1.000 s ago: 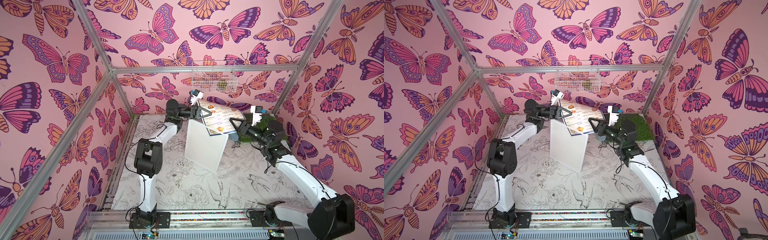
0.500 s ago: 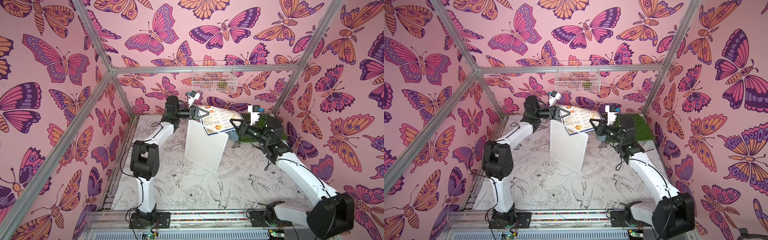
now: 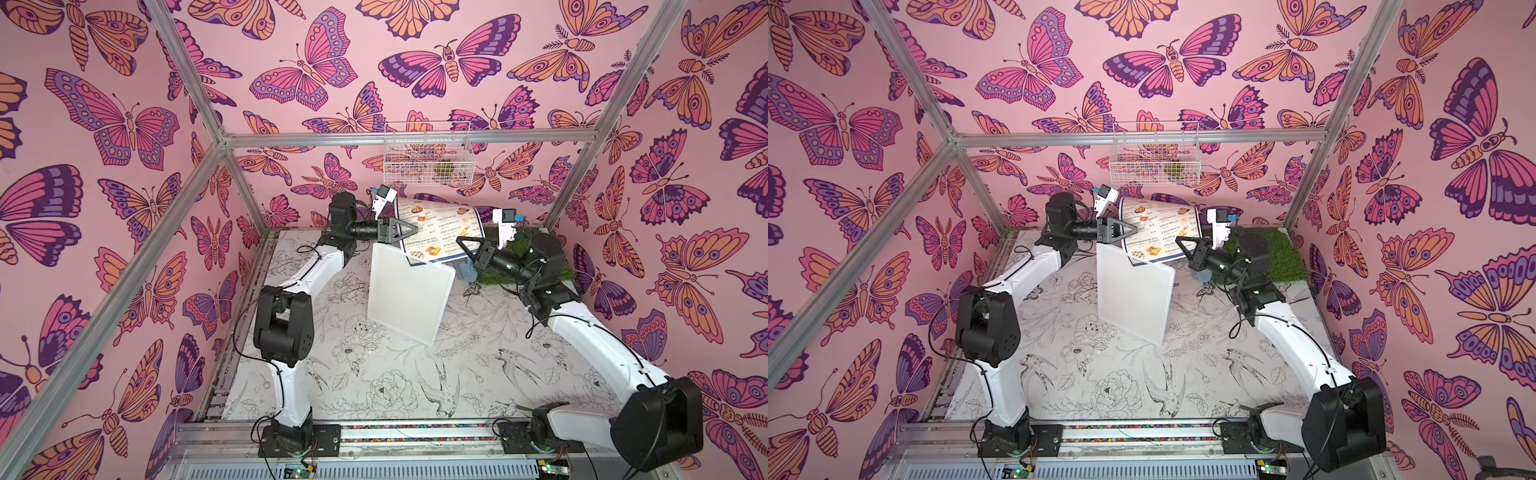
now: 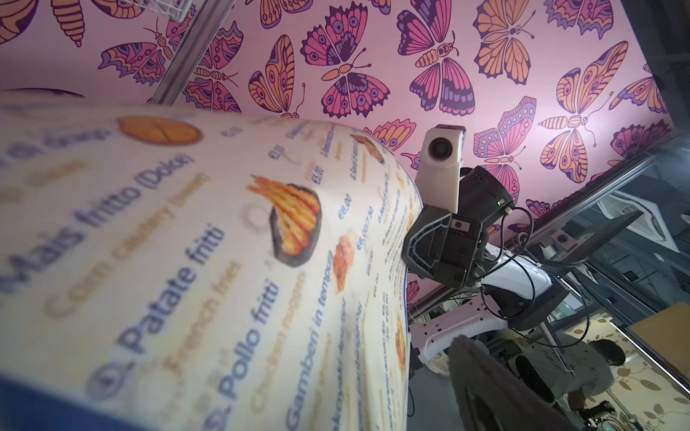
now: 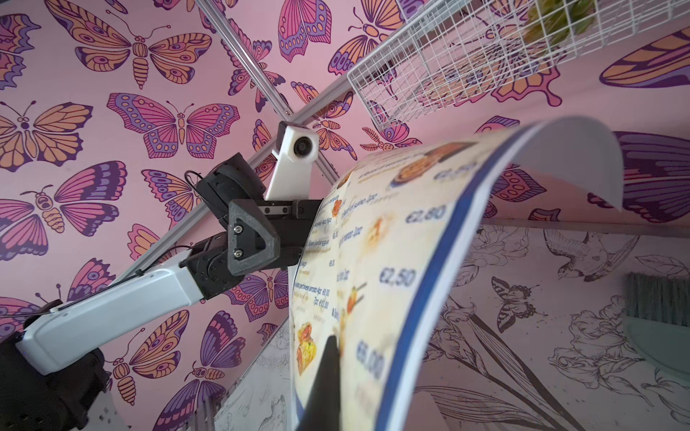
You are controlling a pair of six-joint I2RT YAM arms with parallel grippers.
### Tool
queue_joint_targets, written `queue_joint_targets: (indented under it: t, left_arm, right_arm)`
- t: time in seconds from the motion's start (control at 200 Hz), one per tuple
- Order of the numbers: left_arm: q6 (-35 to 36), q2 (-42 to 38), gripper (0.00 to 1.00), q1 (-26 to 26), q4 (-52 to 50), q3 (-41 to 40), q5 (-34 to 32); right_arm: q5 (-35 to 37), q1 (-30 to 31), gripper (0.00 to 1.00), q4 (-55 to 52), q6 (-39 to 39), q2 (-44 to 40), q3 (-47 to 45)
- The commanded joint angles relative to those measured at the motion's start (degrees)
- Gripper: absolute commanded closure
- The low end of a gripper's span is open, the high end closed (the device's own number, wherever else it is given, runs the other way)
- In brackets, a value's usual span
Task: Insert the menus into the narrow rack
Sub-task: Insert the menu into the narrow rack.
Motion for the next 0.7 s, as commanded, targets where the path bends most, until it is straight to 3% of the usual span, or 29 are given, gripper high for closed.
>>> queue_joint_targets:
  t: [0.0, 0.15, 0.436, 0.696]
  left_arm:
    - [1.54, -2.32, 0.0, 0.32, -0.21, -1.25, -0.4]
    - [0.6, -2.23, 0.0, 0.36, -0.28, -0.57, -0.26]
    - [-0.56, -3.86, 0.0, 1.72, -0.3, -1.56, -2.65]
    - [-3.23, -5.41, 0.11, 4.18, 0.99, -3.63, -4.86]
  right_arm:
    - [-2.8, 0.79, 0.99, 1.74, -0.82, -1.62, -0.3]
    - [-3.11, 1.96, 0.99, -2.49, -6.53, -1.48, 0.81]
    - [-2.3, 4.49, 0.97, -0.49, -10.3, -0.42, 0.04]
    - [3.15, 7.74, 0.97, 2.37, -12.69, -0.46, -1.97]
